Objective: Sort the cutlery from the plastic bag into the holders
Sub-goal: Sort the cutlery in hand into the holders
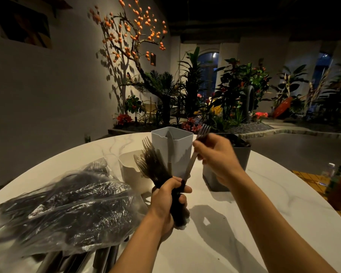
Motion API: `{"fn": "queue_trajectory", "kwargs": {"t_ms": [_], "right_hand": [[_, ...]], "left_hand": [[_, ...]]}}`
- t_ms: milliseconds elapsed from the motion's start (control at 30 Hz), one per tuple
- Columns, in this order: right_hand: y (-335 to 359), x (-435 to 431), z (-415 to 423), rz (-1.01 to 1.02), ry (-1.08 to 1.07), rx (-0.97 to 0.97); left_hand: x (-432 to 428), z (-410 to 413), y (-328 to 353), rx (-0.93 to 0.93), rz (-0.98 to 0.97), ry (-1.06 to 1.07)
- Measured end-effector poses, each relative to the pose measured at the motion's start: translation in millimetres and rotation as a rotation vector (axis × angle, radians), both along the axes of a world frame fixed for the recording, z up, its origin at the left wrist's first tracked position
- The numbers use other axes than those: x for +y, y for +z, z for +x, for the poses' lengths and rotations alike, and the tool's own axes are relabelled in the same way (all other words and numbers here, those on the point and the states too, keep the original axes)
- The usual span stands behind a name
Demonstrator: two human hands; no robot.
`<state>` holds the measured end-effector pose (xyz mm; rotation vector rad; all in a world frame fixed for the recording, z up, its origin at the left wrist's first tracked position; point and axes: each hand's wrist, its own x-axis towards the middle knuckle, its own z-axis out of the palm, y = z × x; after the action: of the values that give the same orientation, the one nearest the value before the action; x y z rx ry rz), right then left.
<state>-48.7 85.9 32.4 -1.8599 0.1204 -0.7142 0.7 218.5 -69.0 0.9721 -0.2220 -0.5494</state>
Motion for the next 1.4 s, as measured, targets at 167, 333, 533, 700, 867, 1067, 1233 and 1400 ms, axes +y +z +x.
{"fn": "queue_trajectory", "kwargs": {"t_ms": [167,333,533,700,867,1067,1233,1400], "right_hand": [[28.2,-4.0,4.8,-0.029,-0.238,-0.371],[41.8,-6.2,39.1,-0.092,-0.298,-0.415],[27.8,-12.0,81.5,-0.274,-0.291,-0.164],[14.7,-15.5,102.8,-0.567,-0.369,0.192],[6.0,-9.0,95.1,-0.545,-0.317,0.453],[-8.5,15.4,63.8,-0.171,-0.309,-0.018],[-22.6,25.1,33.4,0.022,0.267,0.305],[-23.7,17.2,28.0,0.076,0.303,0.301]], "left_hand": [[-1.6,1.4,-4.1,-0.063,0.05,0.028],[-2.2,2.2,-4.2,-0.052,0.06,0.03],[-2.7,1.9,-1.8,-0.035,0.073,0.007],[-1.3,1.1,0.7,-0.038,0.076,-0.012],[-0.4,0.5,0.5,-0.048,0.08,-0.025],[-1.2,0.7,1.1,-0.025,0.071,-0.016],[-1.8,-0.3,-1.9,-0.098,0.112,-0.012],[-0.1,0.3,-0.9,-0.132,0.106,-0.076]]}}
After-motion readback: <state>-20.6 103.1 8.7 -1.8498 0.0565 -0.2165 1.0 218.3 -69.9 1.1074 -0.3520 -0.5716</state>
